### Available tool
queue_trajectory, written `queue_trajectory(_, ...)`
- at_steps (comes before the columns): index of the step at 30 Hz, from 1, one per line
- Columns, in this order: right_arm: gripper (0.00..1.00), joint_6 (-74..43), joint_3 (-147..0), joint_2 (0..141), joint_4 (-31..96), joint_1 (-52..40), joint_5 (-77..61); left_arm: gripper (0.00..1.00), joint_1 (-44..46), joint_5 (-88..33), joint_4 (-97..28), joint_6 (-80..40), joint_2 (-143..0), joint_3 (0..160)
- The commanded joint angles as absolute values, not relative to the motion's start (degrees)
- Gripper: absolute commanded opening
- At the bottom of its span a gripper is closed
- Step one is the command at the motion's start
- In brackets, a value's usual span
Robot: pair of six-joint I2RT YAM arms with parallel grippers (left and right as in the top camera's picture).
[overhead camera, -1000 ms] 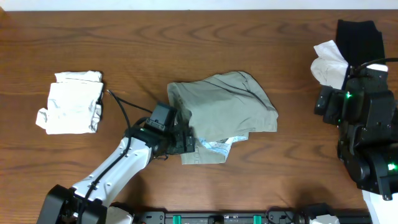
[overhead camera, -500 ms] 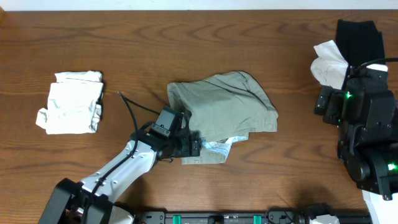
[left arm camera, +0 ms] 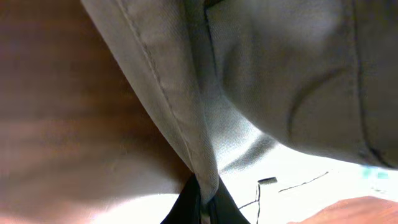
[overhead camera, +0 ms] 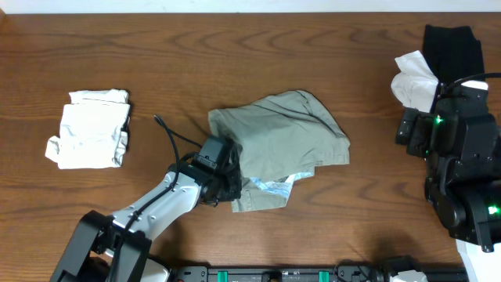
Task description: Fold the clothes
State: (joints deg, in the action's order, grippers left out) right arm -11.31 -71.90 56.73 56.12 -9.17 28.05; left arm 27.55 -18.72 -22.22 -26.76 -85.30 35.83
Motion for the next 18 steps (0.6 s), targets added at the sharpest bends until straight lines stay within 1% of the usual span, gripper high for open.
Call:
queue_trajectory(1, 0.99, -10.6, -72.7, 56.6, 56.2, -8.8, 28.4, 0.06, 27.1, -14.9, -26.8, -25.1, -81.8, 37.4)
queue_trajectory(3, 0.99, -10.5, -72.7, 56.6, 56.2, -8.8, 27.0, 0.06, 27.1, -10.9, -31.0, -23.4, -78.2, 40.1)
queue_trajectory(5, 0.99, -8.2, -72.7, 56.6, 55.8, -8.8, 22.2, 0.06, 27.1, -6.4, -35.6, -21.5, -74.1, 43.8)
queue_trajectory(7, 0.99, -4.0, -72.7, 56.7, 54.8, -8.8, 14.3, 0.06, 27.1, -2.3, -39.5, -19.4, -69.9, 48.5)
queue_trajectory(10, 0.99, -0.6, -72.7, 57.0, 53.7, -8.8, 6.3, 0.06, 27.1, -0.1, -43.8, -15.9, -65.3, 55.9)
queue_trajectory(13, 0.99, -0.3, -72.7, 57.5, 53.7, -8.8, 5.6, 0.06, 27.1, -0.1, -48.4, -11.4, -63.4, 64.8)
queue_trajectory(18, 0.99, -0.3, -72.7, 58.9, 53.9, -8.8, 5.0, 0.06, 27.1, 0.1, -57.0, -4.8, -64.9, 81.2)
